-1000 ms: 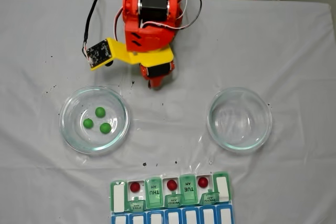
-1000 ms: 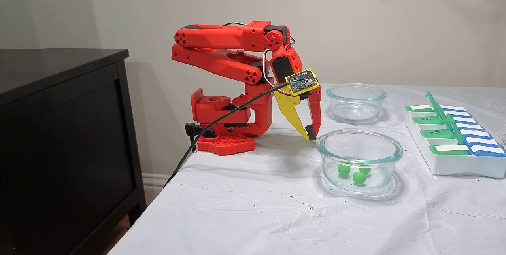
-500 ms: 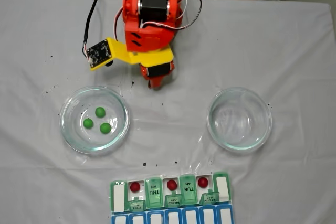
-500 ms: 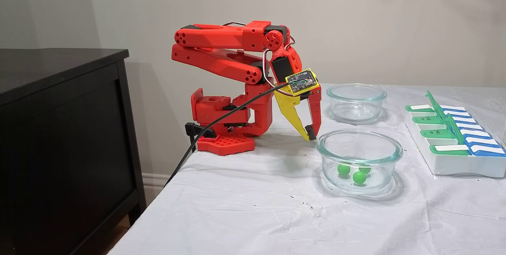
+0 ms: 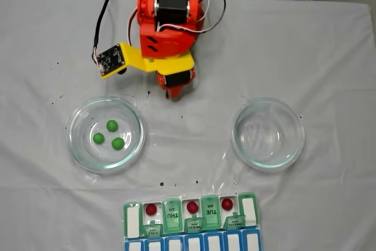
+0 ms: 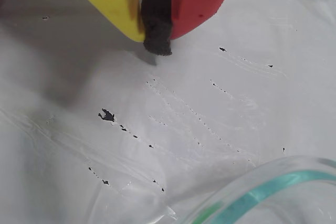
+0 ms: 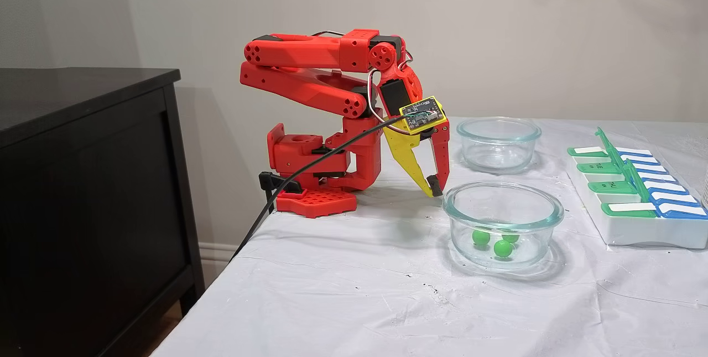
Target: Sort medicines into box.
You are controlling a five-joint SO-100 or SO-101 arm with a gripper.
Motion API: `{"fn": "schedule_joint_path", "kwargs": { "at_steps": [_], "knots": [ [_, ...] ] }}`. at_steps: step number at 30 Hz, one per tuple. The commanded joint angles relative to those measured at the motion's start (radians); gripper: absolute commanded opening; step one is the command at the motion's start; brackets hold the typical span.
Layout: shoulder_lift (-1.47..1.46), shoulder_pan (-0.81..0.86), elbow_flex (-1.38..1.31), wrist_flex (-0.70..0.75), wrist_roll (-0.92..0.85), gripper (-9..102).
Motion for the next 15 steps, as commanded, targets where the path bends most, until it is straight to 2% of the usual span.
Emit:
{"fn": "schedule_joint_path", "kwargs": {
  "at_steps": [1, 5, 11, 15],
  "knots": [
    [0.017, 0.000, -0.025, -0.003, 0.000, 0],
    [0.017, -0.018, -0.026, 0.005, -0.038, 0],
    [0.014, -0.258, -0.025, -0.002, -0.189, 0],
    [0.012, -0.163, -0.026, 0.002, -0.084, 0]
  ]
}}
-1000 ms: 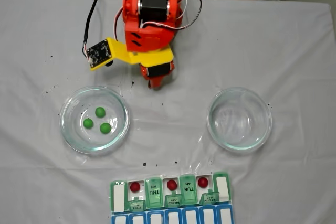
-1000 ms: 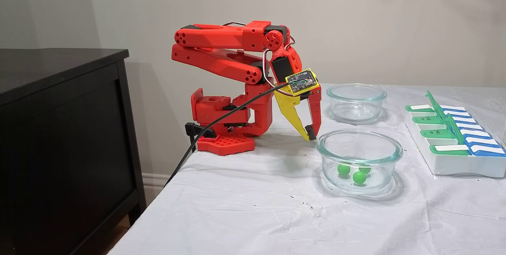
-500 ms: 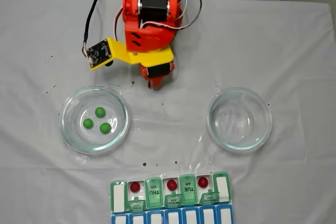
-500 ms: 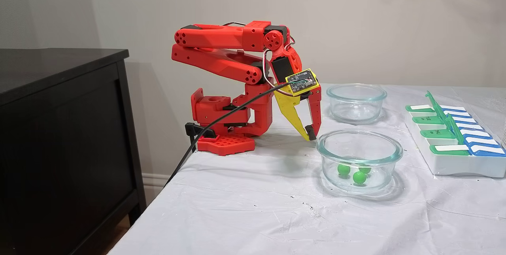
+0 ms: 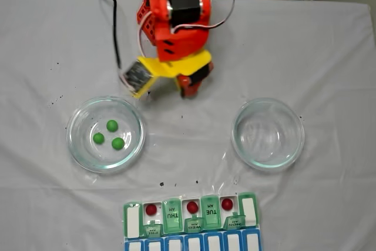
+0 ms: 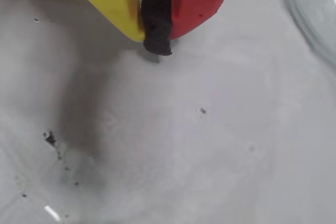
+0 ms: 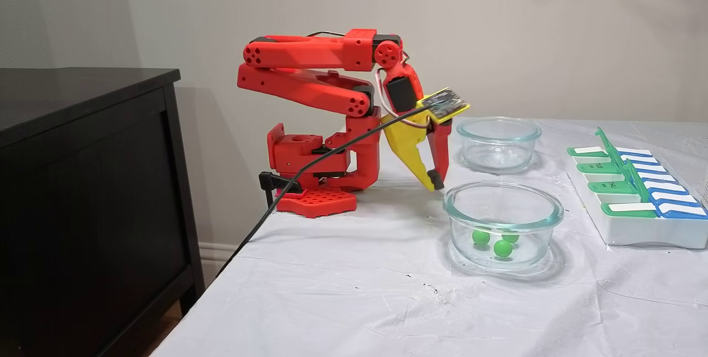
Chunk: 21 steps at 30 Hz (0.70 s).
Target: Sort medicines into box.
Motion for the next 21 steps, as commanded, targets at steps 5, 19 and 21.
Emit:
{"fn": "schedule_joint_path", "kwargs": {
  "at_steps": [5, 19, 21],
  "knots": [
    [0.014, 0.097, -0.029, 0.006, -0.008, 0],
    [-0.081, 0.176, -0.413, -0.066, -0.160, 0],
    [-0.173, 0.176, -0.459, -0.100, -0.173, 0]
  ]
}}
